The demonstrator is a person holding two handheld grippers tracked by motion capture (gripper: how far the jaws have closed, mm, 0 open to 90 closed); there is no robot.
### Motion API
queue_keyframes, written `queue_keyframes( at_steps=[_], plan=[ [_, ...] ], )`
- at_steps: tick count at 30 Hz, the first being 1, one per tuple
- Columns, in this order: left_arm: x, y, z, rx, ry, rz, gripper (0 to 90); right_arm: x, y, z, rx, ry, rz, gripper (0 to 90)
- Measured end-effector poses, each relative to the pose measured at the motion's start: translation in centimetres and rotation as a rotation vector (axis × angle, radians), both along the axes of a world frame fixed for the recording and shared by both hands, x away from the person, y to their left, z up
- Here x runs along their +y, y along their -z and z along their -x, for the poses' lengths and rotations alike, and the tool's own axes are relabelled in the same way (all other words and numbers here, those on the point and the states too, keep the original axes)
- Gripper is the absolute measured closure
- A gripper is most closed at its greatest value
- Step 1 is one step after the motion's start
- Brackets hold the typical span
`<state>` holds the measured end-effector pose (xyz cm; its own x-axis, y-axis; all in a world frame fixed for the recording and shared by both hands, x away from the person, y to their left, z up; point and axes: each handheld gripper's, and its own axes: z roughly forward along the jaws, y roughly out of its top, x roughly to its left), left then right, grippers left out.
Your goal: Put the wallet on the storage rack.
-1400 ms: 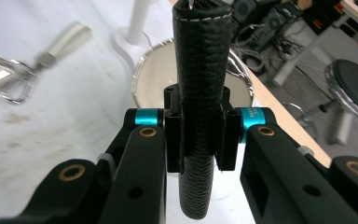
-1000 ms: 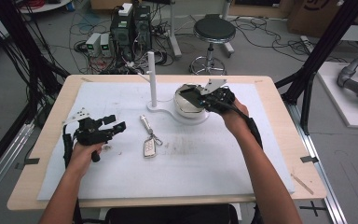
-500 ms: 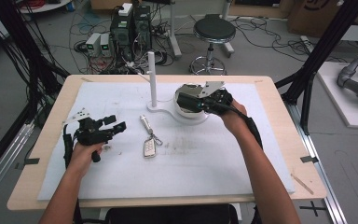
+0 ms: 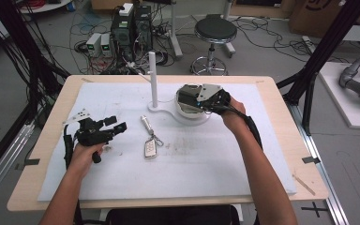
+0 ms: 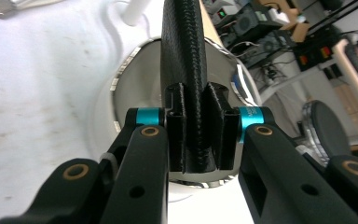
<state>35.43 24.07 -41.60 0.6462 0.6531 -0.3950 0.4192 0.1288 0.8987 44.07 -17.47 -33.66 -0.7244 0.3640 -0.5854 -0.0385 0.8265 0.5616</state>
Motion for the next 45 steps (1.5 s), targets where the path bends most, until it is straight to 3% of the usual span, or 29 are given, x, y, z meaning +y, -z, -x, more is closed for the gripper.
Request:
queue_keyframes(
  at_steps=[1,4,5,6,7,11,14,16,18,21,23,25,31,38,45],
  plan=[
    [0.0,0.0,0.0,0.002,0.0,-0.001,23.9,-0.1,0.2,-0.2,-0.021,0.005,0.024,79.0],
    [0.0,0.0,0.0,0.003,0.001,0.0,23.9,-0.1,0.5,-0.5,-0.027,0.013,0.044,76.9],
    [0.0,0.0,0.0,0.003,0.002,0.0,23.9,-0.2,0.6,-0.7,-0.022,0.008,0.026,75.9],
    [0.0,0.0,0.0,0.004,0.001,0.002,23.9,0.0,0.7,-0.7,0.002,0.006,-0.006,68.2],
    [0.0,0.0,0.0,0.003,0.0,-0.002,23.9,0.0,0.7,-0.7,0.002,0.006,-0.006,68.2],
    [0.1,0.0,0.1,0.003,-0.003,0.004,23.9,-0.1,0.6,-0.6,0.075,0.048,-0.072,52.0],
    [0.1,0.0,0.1,0.004,-0.007,0.004,23.9,-1.2,0.2,-0.5,0.167,0.086,-0.155,46.0],
    [0.2,0.0,0.1,0.002,-0.006,0.004,23.9,-1.5,0.0,-0.3,0.177,0.096,-0.171,44.8],
    [0.2,0.0,0.1,0.003,-0.007,0.003,23.9,-2.5,-0.6,0.4,0.22,0.114,-0.214,43.3],
    [0.1,0.0,0.1,0.003,-0.015,0.0,23.9,-3.1,-1.0,0.8,0.232,0.129,-0.234,42.4],
    [0.1,0.0,0.2,-0.001,-0.025,-0.005,23.9,-4.0,-1.1,1.6,0.209,0.141,-0.298,41.1],
    [0.1,-0.1,0.2,-0.005,-0.033,-0.019,23.9,-4.9,-0.9,2.2,0.224,0.186,-0.342,35.8],
    [-0.4,-0.4,0.3,-0.025,-0.057,-0.058,21.2,-7.6,0.8,4.9,0.224,0.245,-0.425,26.9],
    [-1.0,-0.5,0.5,-0.056,-0.091,-0.117,20.4,-10.2,3.5,7.3,0.234,0.308,-0.455,21.6],
    [-0.8,-0.4,1.4,-0.085,-0.113,-0.133,20.4,-11.5,5.4,8.0,0.241,0.335,-0.491,21.0]
  ],
)
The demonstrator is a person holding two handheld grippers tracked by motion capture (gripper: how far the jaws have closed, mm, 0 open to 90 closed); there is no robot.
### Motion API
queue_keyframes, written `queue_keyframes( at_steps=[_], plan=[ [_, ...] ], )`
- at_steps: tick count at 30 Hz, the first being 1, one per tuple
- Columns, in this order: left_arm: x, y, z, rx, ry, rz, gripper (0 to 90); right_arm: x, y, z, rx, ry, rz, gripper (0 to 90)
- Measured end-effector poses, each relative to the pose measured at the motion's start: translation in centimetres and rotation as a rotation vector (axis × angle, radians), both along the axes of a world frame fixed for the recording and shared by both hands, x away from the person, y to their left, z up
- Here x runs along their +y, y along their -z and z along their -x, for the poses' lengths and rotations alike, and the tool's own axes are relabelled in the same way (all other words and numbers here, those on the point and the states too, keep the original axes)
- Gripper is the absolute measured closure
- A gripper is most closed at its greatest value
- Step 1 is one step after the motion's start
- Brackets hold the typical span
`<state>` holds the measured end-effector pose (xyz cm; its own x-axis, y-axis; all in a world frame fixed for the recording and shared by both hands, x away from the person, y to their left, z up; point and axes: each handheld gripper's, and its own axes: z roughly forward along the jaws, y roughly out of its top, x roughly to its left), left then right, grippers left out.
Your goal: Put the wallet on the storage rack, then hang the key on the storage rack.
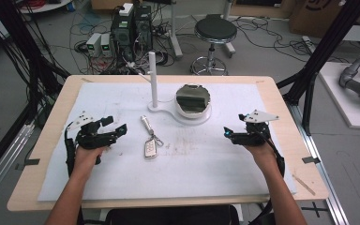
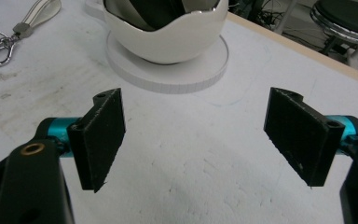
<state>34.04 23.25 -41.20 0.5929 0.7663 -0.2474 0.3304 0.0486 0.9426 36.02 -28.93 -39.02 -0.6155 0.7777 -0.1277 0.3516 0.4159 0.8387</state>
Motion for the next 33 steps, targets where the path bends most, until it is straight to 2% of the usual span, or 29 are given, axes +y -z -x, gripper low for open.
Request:
queue_keyframes(
  at_steps=[7,15,19,23,28,33],
  plan=[
    [0.1,0.6,0.2,0.003,-0.011,-0.003,20.4,-0.2,0.1,0.0,-0.012,0.011,0.008,21.1],
    [0.1,0.7,0.4,0.0,-0.011,-0.025,20.5,-0.4,0.1,-0.1,-0.016,0.031,0.004,21.1],
    [0.2,0.8,0.3,0.015,-0.016,-0.016,20.4,-0.5,0.2,0.1,-0.018,0.037,0.008,21.1],
    [0.3,1.0,0.2,0.027,-0.021,-0.011,20.4,-0.7,0.4,-0.1,-0.007,0.061,-0.026,21.1],
    [0.3,0.9,0.2,0.026,-0.016,0.005,20.4,-0.7,0.5,0.2,-0.003,0.066,-0.023,21.1],
    [0.3,0.9,0.3,0.033,-0.008,0.009,20.4,-0.7,0.5,0.2,0.004,0.07,-0.044,21.1]
  ],
)
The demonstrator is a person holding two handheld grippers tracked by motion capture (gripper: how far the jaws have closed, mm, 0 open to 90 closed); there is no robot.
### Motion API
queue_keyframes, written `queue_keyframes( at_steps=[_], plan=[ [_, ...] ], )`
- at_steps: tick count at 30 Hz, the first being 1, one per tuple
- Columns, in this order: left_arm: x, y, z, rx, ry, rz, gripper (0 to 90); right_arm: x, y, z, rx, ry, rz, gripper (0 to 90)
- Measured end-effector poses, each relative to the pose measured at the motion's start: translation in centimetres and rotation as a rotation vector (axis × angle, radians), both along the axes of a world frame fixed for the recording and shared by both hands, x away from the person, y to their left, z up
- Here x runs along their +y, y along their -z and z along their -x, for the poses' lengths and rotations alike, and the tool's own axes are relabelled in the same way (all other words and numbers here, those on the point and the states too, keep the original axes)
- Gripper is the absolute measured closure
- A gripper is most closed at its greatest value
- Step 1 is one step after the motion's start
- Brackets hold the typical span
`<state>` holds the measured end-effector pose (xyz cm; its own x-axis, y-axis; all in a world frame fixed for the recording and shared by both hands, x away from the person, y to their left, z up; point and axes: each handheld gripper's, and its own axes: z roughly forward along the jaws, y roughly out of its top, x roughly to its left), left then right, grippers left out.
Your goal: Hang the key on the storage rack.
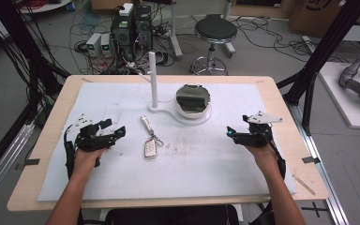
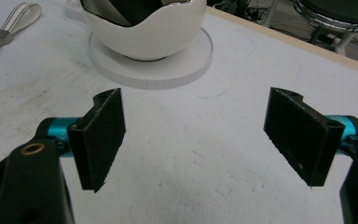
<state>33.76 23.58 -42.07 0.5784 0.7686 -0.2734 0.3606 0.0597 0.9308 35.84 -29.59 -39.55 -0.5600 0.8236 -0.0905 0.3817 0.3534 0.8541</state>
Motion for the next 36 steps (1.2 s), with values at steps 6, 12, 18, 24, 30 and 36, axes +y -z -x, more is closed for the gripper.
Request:
queue_keyframes(
  at_steps=[6,12,18,24,30,36],
  plan=[
    [-0.1,-0.4,0.2,0.002,-0.009,0.026,20.4,0.3,0.1,0.2,0.0,-0.014,-0.006,21.1],
    [-0.9,-0.4,-0.4,0.041,-0.038,-0.032,23.8,0.5,0.1,0.3,0.001,-0.023,-0.01,21.1],
    [-2.4,0.0,-2.0,0.109,-0.035,-0.052,34.7,0.7,0.3,0.1,0.005,-0.027,-0.005,21.1],
    [-5.0,0.6,-3.6,0.173,-0.053,-0.079,43.4,0.7,0.3,0.1,0.009,-0.03,-0.008,21.2],
    [-7.2,1.0,-5.0,0.206,-0.106,-0.132,31.9,0.4,0.4,0.1,0.008,-0.025,-0.008,21.2],
    [-9.4,1.5,-6.4,0.253,-0.135,-0.212,27.9,0.4,0.4,0.1,0.007,-0.02,-0.003,21.3]
  ],
)
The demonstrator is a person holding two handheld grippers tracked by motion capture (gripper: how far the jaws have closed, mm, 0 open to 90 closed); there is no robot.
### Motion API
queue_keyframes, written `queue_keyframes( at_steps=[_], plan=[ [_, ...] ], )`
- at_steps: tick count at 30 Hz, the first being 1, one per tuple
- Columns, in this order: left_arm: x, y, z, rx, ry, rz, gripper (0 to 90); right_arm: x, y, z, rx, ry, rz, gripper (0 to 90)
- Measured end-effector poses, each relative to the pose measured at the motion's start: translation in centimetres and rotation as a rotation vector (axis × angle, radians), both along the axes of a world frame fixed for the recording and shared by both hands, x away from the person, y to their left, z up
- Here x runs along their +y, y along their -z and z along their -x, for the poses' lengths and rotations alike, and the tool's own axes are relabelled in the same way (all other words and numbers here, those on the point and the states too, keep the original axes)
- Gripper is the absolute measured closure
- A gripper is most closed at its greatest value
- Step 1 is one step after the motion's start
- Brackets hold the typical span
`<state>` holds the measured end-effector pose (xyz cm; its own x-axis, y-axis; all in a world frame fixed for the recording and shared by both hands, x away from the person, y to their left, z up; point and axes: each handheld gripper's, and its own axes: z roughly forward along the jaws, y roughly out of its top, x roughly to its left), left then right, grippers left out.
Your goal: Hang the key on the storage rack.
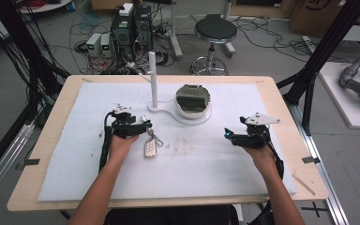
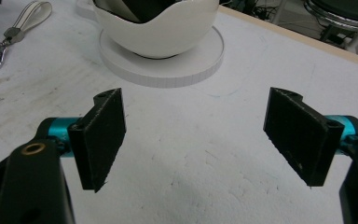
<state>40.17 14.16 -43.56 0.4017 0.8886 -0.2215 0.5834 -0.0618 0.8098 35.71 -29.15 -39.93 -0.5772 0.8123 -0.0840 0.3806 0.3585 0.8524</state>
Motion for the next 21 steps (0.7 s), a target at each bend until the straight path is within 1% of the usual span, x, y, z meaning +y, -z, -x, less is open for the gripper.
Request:
queue_keyframes(
  at_steps=[3,6,8,9,10,13,15,16,18,21],
  plan=[
    [-1.0,0.2,-0.5,0.02,-0.011,-0.034,27.9,-0.1,0.0,0.0,0.0,0.001,-0.001,21.3],
    [-1.7,0.4,-0.8,0.027,-0.023,-0.073,28.0,-0.2,0.0,0.0,0.001,0.004,-0.002,21.3],
    [-2.0,0.5,-0.9,0.033,-0.029,-0.097,29.4,-0.2,0.0,0.1,0.003,0.003,-0.002,21.3],
    [-2.2,0.6,-0.9,0.038,-0.037,-0.106,32.2,-0.2,0.1,0.0,0.001,0.004,-0.003,21.3],
    [-2.3,0.7,-0.9,0.048,-0.041,-0.121,32.2,-0.2,0.1,0.0,0.001,0.004,-0.003,21.3],
    [-2.6,1.0,-1.0,0.071,-0.049,-0.144,34.7,-0.3,0.1,0.0,0.003,0.003,-0.003,21.3],
    [-2.7,1.0,-0.9,0.065,-0.054,-0.165,38.2,-0.3,0.1,0.0,0.004,0.004,-0.006,21.3],
    [-2.7,1.1,-0.9,0.064,-0.057,-0.166,39.0,-0.3,0.1,0.0,0.003,0.003,-0.004,21.3],
    [-2.7,1.0,-0.9,0.061,-0.054,-0.191,42.2,-0.3,0.1,0.0,0.003,0.003,-0.005,21.3],
    [-2.6,0.9,-0.8,0.065,-0.047,-0.198,46.1,-0.3,0.1,0.0,0.004,0.004,-0.004,21.3]
  ],
)
